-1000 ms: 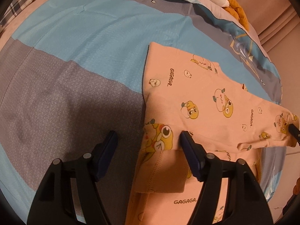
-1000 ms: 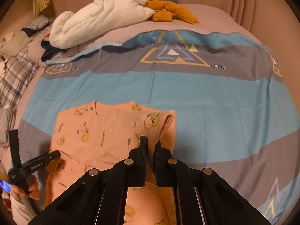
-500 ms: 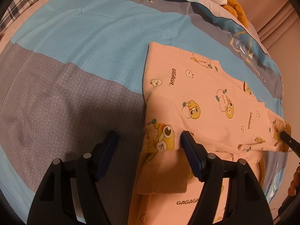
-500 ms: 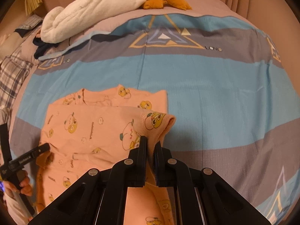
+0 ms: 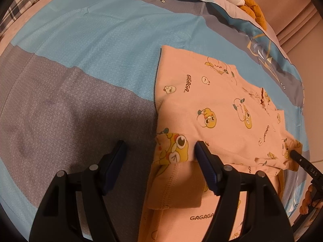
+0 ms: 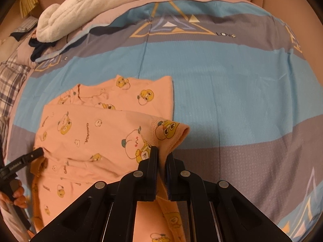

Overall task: Fold small clothes
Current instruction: 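Hold the laid leg down on the body with the right gripper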

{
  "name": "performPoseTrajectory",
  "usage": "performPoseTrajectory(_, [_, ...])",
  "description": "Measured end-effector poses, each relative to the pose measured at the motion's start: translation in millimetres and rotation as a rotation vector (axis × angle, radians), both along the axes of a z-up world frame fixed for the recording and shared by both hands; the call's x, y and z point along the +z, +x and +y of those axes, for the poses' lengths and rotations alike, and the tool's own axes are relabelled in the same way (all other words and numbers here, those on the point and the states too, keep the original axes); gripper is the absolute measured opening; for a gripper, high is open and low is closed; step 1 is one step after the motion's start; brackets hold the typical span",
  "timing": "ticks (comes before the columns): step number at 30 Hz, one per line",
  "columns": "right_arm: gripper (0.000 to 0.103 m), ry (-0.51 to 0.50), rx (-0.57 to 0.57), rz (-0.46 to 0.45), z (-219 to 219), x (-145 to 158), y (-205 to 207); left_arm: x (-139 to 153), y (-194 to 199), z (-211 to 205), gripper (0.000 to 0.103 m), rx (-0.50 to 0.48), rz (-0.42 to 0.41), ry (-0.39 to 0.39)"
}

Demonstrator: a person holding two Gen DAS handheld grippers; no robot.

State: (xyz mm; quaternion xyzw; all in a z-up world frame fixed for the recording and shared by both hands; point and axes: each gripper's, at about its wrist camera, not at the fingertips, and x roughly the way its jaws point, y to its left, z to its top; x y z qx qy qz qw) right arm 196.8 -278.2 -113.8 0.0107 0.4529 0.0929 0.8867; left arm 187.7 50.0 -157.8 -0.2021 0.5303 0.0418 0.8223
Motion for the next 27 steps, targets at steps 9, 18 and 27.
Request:
performPoseTrajectory(9, [0.007,0.007,-0.019,0.028,-4.0,-13.7,2.7,0.0,0.7,0.3,0.073,-0.005,0.002,-0.002])
performPoseTrajectory(18, [0.007,0.003,-0.028,0.038,-7.2,-22.7,1.8,-0.8,1.3,-1.8,0.073,-0.010,0.002,0.001])
performPoseTrajectory(27, [0.007,0.010,-0.041,0.038,-9.8,-29.5,0.9,-1.4,0.8,-2.9,0.075,-0.017,-0.002,0.009])
